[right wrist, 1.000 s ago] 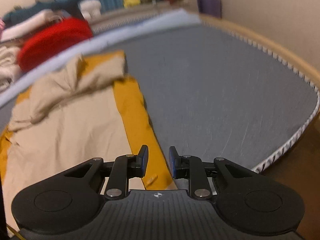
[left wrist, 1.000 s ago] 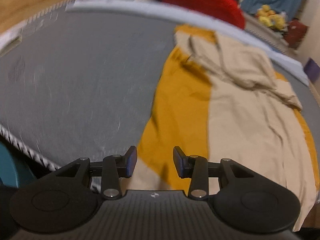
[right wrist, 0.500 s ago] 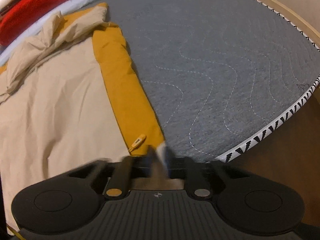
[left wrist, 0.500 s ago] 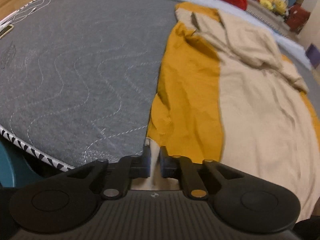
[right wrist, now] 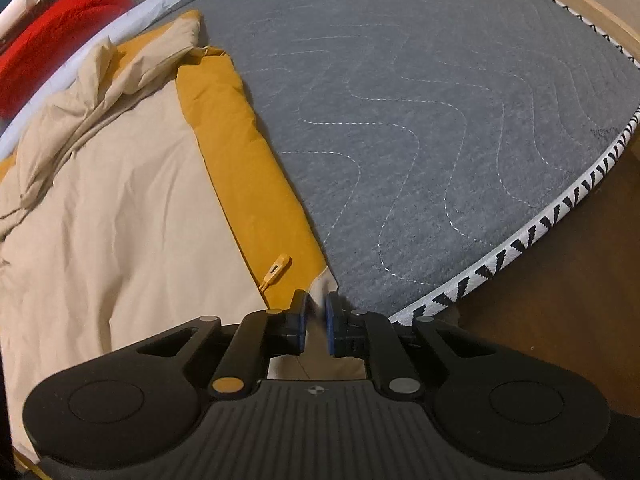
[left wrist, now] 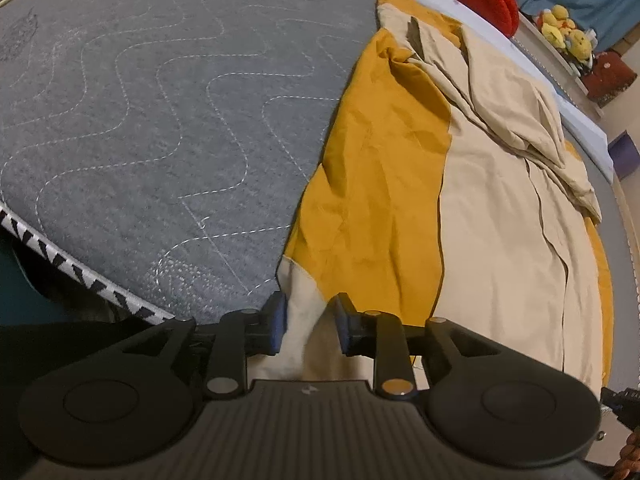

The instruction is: Fold large clothes

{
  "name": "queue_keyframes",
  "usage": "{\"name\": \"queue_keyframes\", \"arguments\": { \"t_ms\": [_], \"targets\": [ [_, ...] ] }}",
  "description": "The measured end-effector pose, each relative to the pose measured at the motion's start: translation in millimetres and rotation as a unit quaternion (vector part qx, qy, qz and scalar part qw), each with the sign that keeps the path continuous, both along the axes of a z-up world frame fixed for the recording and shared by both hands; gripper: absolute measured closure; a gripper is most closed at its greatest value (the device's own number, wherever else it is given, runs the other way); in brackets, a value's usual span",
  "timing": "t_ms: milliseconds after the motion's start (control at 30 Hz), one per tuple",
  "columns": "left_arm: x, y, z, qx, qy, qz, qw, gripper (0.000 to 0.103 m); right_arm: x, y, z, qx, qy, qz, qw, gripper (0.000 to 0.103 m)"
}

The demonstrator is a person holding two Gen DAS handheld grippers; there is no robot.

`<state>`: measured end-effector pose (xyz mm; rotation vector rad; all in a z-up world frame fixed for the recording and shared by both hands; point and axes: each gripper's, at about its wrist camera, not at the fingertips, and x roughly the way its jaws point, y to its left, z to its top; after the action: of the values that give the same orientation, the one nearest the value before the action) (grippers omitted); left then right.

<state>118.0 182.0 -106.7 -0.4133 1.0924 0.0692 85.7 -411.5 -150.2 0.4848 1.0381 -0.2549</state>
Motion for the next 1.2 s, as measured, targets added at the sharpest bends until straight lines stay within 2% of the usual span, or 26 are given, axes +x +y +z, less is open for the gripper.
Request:
{"name": "queue_keyframes", "arguments": {
  "t_ms": [267, 367, 500, 600, 633, 733, 800, 967, 1100, 1200],
  "targets": [
    [0, -10, -3, 0.031, -0.007, -0.021, 0.9993, 0.073, 3, 11, 1, -0.032, 0.001, 0.022, 0.999, 0.090],
    [0, -15, -2, 0.045, -0.008, -0.029, 0.9985, 0.076, 3, 16, 2, -0.044, 0.002, 0.032, 0.999, 0.091],
    [-1, -17, 1, 0.057, -0.010, -0.033, 0.9978, 0.079, 3, 19, 6, -0.056, -0.004, 0.046, 0.997, 0.100],
    [-3, -13, -1, 0.048, -0.006, -0.026, 0.9985, 0.079, 2, 18, 8, -0.054, -0.006, 0.043, 0.998, 0.099],
    [-3, -13, -2, 0.049, -0.005, -0.027, 0.9984, 0.079, 3, 19, 7, -0.057, -0.003, 0.044, 0.997, 0.096],
    [-3, -19, -1, 0.070, -0.008, -0.039, 0.9967, 0.079, 4, 25, 7, -0.069, 0.002, 0.052, 0.996, 0.095],
    [-5, -22, 4, 0.092, -0.020, -0.038, 0.9948, 0.096, 4, 30, 10, -0.085, 0.000, 0.064, 0.994, 0.100],
    [-14, -32, 37, 0.096, -0.067, -0.056, 0.9915, 0.098, -8, 22, 35, -0.064, -0.050, 0.039, 0.996, 0.102],
    [-20, -27, 86, 0.058, -0.101, -0.074, 0.9904, 0.098, -24, 13, 84, -0.029, -0.120, 0.043, 0.991, 0.103],
    [-23, -26, 119, 0.053, -0.121, -0.099, 0.9863, 0.099, -37, 4, 122, -0.001, -0.169, 0.048, 0.985, 0.103]
  ]
}}
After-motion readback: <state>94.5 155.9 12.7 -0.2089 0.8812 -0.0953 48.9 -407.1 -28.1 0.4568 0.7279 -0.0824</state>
